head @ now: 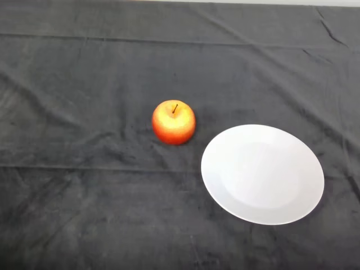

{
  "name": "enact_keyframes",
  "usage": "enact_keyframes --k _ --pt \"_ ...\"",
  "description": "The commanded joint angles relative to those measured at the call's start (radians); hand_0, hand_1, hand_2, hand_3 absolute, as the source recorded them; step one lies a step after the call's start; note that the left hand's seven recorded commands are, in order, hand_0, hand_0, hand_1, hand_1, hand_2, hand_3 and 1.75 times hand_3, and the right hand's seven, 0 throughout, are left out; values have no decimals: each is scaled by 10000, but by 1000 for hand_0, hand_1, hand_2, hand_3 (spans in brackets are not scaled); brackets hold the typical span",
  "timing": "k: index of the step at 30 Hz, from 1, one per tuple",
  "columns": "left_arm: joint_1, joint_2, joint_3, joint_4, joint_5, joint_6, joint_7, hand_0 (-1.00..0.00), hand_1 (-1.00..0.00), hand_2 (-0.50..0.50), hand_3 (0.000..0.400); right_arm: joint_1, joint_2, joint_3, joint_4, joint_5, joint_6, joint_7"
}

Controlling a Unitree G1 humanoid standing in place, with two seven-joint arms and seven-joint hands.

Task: Move the apple to the plate

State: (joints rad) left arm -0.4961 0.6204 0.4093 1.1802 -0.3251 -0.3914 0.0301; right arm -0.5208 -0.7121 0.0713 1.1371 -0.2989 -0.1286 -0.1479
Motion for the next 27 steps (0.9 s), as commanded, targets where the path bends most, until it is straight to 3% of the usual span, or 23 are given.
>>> enact_keyframes --k 1,27 --pt "-411 -122 -203 -600 289 38 -133 0 0 0 0 780 467 220 276 -207 159 109" --pt "-1537 -1361 -1960 -930 1953 15 -710 0 0 0 0 810 468 210 215 -198 191 119"
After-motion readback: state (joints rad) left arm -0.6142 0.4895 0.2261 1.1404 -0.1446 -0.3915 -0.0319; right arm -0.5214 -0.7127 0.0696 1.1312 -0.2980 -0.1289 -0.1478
